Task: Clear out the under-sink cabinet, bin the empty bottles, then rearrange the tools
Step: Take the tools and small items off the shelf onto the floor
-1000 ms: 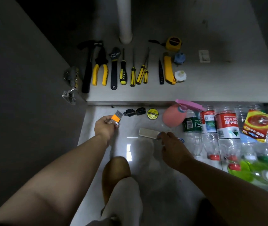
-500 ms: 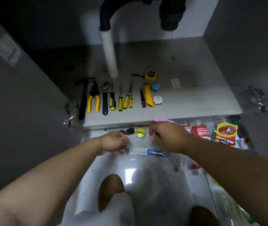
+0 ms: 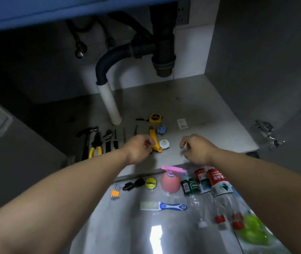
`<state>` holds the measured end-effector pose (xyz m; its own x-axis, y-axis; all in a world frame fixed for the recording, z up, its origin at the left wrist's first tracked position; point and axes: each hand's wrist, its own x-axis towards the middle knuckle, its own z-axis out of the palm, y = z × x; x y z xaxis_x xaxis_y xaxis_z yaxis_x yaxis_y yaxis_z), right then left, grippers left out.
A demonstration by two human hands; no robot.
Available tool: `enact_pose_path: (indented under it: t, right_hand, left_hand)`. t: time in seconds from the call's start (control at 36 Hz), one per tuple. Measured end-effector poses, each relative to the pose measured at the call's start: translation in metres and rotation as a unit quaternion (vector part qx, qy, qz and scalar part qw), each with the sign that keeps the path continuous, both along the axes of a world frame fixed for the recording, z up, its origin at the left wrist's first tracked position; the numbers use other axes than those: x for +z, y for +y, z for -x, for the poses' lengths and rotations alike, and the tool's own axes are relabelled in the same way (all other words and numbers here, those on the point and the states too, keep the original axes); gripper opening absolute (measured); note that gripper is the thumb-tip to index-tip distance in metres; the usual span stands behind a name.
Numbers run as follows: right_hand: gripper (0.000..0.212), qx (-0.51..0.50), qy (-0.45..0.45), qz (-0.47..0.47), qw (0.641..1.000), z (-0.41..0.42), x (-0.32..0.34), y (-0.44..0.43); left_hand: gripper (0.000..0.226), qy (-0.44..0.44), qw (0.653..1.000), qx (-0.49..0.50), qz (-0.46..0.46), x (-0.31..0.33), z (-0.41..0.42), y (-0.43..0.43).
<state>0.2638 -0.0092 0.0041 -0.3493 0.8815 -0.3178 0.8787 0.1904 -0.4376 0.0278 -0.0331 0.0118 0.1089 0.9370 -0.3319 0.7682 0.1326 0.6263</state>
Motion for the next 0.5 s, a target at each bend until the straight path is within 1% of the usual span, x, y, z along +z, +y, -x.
enact_pose_path:
  t: [0.03,0.08,0.22,0.31,0.36,0.44,0.5]
  right_hand:
    - [0.025,-0.01,0.01,0.0,1.0,0.004,-0.009,0.006]
    - [0.028,-0.02,0.034,-0.002,0.999,0.012,-0.026,0.014]
    - [0.043,-0.015,0.074,-0.013,0.997,0.036,-0.058,0.027]
    - [0.041,-0.004,0.092,-0.048,0.995,0.046,-0.07,0.033]
    - [0.038,-0.001,0.091,-0.064,0.994,0.052,-0.075,0.038]
    - [0.028,-0.002,0.084,-0.086,0.993,0.058,-0.081,0.046]
    - [0.018,0.003,0.054,-0.114,0.992,0.061,-0.082,0.052]
  left_hand:
    - [0.025,-0.011,1.0,0.007,-0.005,-0.011,-0.002,0.009]
    - [0.031,-0.001,1.0,0.014,-0.027,-0.027,-0.006,0.026]
    - [0.046,0.016,0.996,0.015,-0.09,-0.046,-0.015,0.062]
    - [0.048,0.071,0.991,-0.021,-0.112,-0.053,-0.018,0.084]
    - [0.046,0.108,0.985,-0.046,-0.125,-0.058,-0.019,0.097]
    - [0.028,0.121,0.983,-0.067,-0.123,-0.068,-0.023,0.109]
    - [0.022,0.137,0.979,-0.064,-0.139,-0.074,-0.023,0.115]
